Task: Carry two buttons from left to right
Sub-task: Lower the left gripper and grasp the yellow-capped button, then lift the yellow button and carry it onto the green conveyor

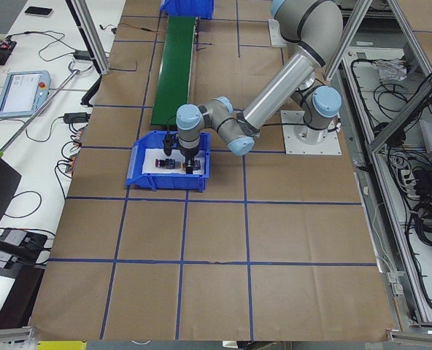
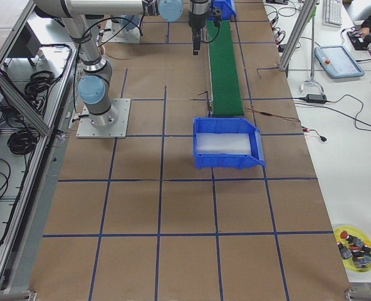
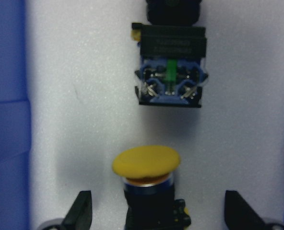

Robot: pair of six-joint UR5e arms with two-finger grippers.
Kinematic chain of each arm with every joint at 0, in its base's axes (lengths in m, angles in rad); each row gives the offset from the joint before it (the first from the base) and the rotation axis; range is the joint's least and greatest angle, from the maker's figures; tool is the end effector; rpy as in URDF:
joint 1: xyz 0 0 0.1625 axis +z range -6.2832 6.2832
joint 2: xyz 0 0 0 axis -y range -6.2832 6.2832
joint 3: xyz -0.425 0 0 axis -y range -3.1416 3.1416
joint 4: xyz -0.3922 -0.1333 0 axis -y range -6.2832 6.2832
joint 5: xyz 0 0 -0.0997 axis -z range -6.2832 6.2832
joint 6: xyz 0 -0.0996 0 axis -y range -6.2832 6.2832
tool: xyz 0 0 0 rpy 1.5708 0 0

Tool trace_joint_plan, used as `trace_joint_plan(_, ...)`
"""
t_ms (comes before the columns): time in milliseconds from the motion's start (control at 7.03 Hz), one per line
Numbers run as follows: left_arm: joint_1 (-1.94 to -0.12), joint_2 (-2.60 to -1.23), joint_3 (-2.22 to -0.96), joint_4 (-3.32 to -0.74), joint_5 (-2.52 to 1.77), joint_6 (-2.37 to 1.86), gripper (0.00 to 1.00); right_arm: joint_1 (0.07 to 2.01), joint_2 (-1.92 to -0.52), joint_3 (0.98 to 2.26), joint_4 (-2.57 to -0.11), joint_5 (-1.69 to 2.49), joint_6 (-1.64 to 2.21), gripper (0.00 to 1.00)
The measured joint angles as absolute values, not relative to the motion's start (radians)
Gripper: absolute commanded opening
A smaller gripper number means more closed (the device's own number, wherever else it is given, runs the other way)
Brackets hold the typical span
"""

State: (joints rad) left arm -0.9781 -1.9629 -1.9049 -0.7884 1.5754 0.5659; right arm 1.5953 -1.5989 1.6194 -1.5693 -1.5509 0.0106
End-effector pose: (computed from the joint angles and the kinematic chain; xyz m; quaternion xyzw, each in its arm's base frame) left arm 0.2031 -0.5393 0.2010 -0.0135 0.9995 -0.0222 0.0173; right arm 0.1469 -0.4742 0.4775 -0.0068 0.9999 0.0112 0.0098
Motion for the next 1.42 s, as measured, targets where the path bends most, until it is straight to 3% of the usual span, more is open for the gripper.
trace_joint_plan(142, -0.978, -1.961, -1.898, -0.793, 1.576, 0.562, 0.03, 1.595, -1.597, 1.62, -1.569, -1.551, 0.01, 1.0)
trace_joint_plan(285, -0.978, -1.955, -1.893, -0.801, 1.577, 0.56, 0.0, 1.595, -1.594, 1.62, -1.569, -1.551, 0.01, 1.0)
trace_joint_plan(712, -0.977, -1.883, -1.839, -0.925, 1.578, 0.56, 0.0, 1.595, -1.593, 1.617, -1.569, -1.551, 0.011, 1.0)
trace_joint_plan(1423, -1.032, -1.893, -1.465, -1.341, 1.578, 0.533, 0.0, 1.595, -1.594, 1.616, -1.569, -1.551, 0.009, 1.0)
